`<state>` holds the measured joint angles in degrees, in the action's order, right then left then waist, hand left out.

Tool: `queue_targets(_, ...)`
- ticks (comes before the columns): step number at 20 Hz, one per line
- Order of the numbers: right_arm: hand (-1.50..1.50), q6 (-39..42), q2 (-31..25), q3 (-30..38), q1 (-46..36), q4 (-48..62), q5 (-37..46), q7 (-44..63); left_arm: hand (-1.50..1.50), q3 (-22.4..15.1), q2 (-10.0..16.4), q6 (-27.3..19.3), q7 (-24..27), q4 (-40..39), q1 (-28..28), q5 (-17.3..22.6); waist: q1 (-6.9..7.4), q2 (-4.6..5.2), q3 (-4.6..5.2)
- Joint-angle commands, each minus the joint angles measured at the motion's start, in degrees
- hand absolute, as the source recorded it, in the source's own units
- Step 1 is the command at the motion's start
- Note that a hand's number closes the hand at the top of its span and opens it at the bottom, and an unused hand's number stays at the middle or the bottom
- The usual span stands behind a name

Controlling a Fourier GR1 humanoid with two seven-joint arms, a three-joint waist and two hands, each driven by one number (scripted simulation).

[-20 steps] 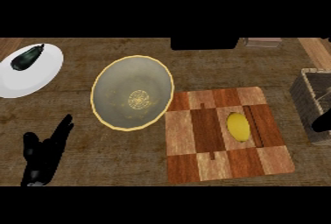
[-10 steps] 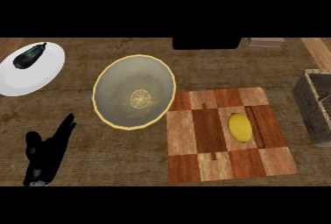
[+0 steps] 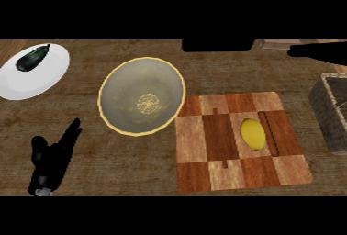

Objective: Pick the lemon from the cutting board and place it in the basket

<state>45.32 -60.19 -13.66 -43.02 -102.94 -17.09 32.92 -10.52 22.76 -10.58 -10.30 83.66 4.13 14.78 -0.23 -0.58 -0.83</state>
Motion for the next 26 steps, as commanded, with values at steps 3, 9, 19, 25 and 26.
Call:
queue_targets(3, -1.50, -4.7, 6.7, -2.3, 5.7, -3.5, 6.6, -0.1, 0.00, -1.0, -1.7, 0.5, -3.5, -3.6, 2.8, 0.6, 0.29, 0.69, 0.80)
queue_targets(9, -1.50, -6.1, 9.6, -5.2, 10.7, -1.8, 18.8, -5.2, 0.00, 0.3, -1.5, 2.0, -3.4, -4.5, 1.1, 0.6, 0.23, 0.82, 0.78)
queue_targets(19, -1.50, -10.7, 14.1, -8.4, 17.7, 0.6, 30.5, -12.6, 0.00, 0.3, -1.8, 2.0, -5.6, -1.3, 2.0, -1.0, 0.40, 0.69, 0.75)
queue_targets(25, -1.50, -10.1, 15.1, -8.6, 17.4, 2.0, 33.0, -14.3, 0.00, -0.2, -4.5, 2.4, -2.7, -3.9, 3.2, -1.7, 0.34, 0.68, 0.82)
queue_targets(26, -1.50, -12.1, 16.2, -9.4, 18.6, 2.8, 35.7, -15.2, 0.00, 1.6, -2.8, 2.9, -4.6, -3.4, 1.3, -1.0, 0.34, 0.70, 0.79)
